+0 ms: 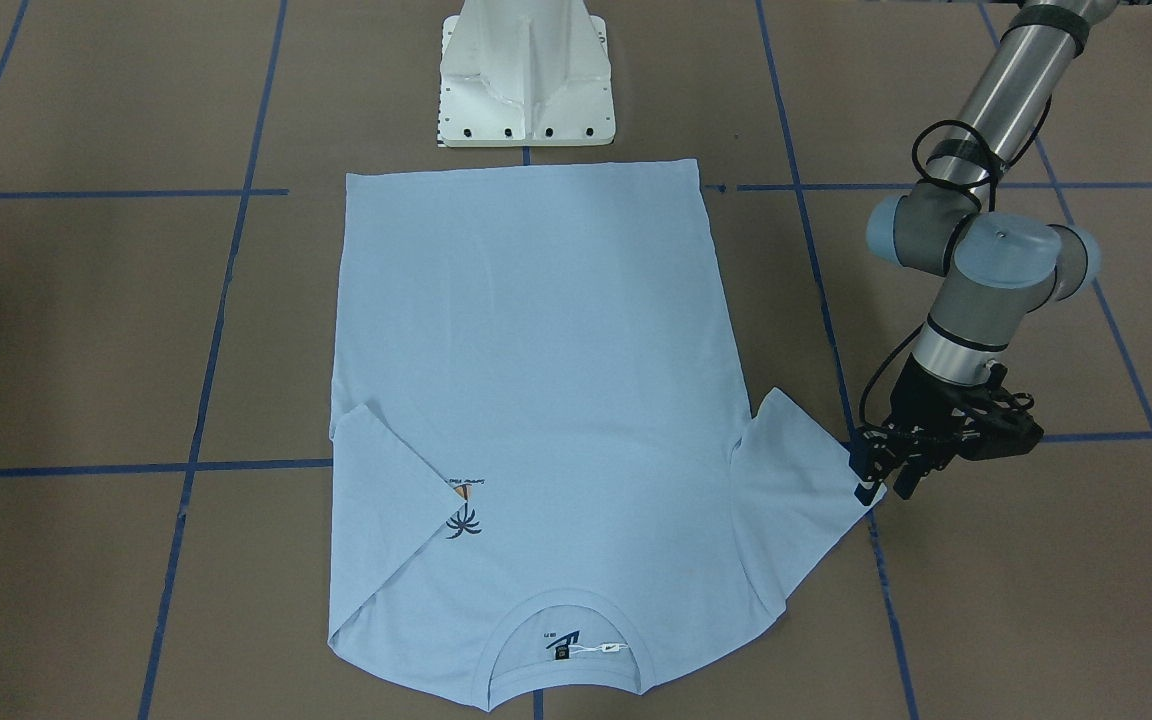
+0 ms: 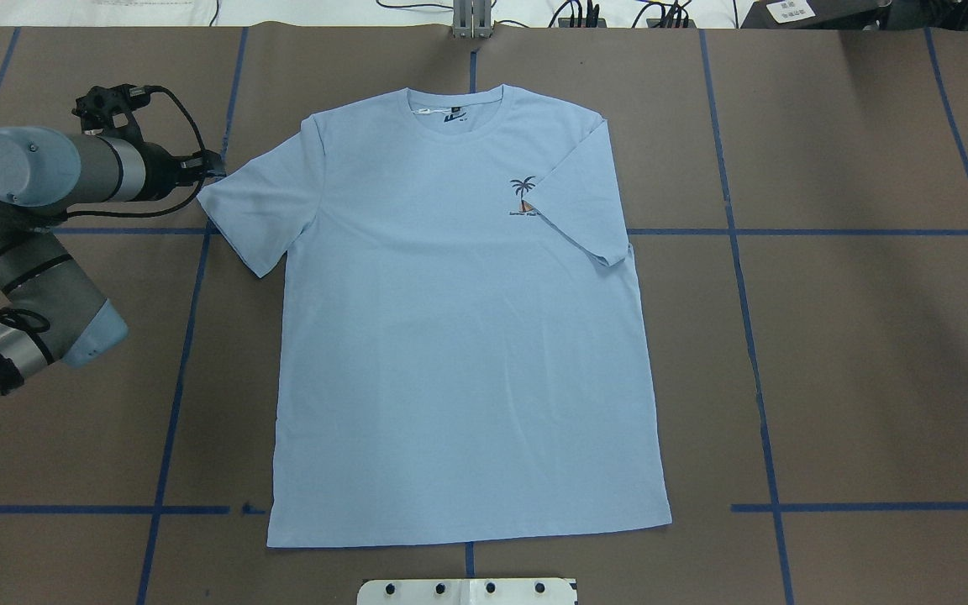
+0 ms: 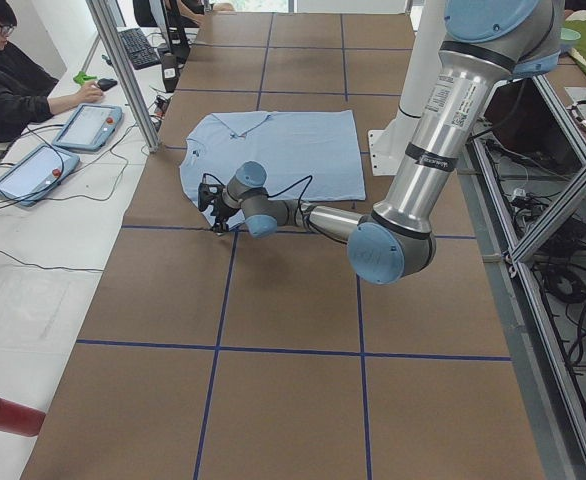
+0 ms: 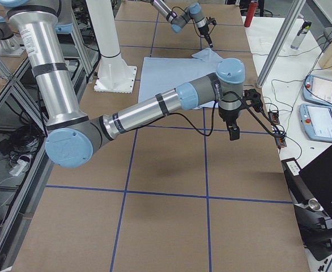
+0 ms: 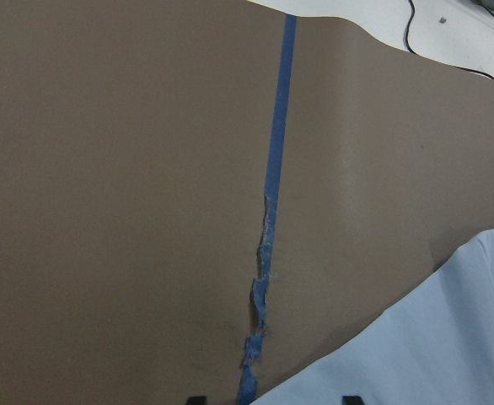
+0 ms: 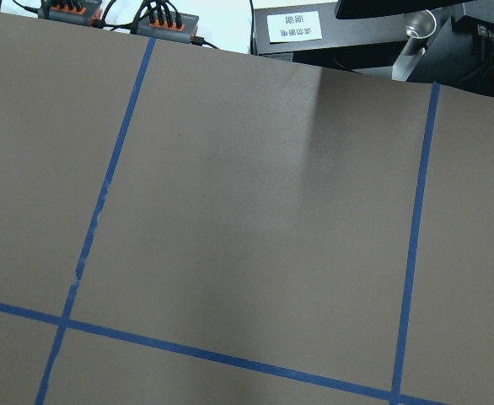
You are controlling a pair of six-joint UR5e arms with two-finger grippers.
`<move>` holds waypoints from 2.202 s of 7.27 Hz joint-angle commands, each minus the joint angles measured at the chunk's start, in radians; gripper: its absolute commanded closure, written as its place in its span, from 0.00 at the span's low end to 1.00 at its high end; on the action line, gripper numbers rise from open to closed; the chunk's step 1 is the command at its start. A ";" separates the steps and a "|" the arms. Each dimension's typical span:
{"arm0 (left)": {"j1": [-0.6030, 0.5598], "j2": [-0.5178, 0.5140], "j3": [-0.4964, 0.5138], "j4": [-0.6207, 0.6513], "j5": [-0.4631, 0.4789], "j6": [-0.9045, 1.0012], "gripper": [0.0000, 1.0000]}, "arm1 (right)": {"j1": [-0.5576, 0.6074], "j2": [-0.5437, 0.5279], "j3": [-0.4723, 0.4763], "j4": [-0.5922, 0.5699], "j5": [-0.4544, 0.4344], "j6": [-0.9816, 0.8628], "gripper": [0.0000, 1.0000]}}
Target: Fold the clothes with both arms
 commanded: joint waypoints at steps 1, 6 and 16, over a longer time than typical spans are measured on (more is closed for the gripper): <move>0.028 -0.001 0.023 0.002 0.002 0.003 0.40 | 0.000 0.000 -0.003 0.000 0.000 -0.001 0.00; 0.034 -0.002 0.013 0.002 0.010 0.006 1.00 | 0.000 0.000 -0.003 0.000 0.000 -0.001 0.00; 0.121 -0.332 -0.011 0.510 0.068 -0.063 1.00 | -0.005 0.000 -0.003 0.000 -0.002 0.002 0.00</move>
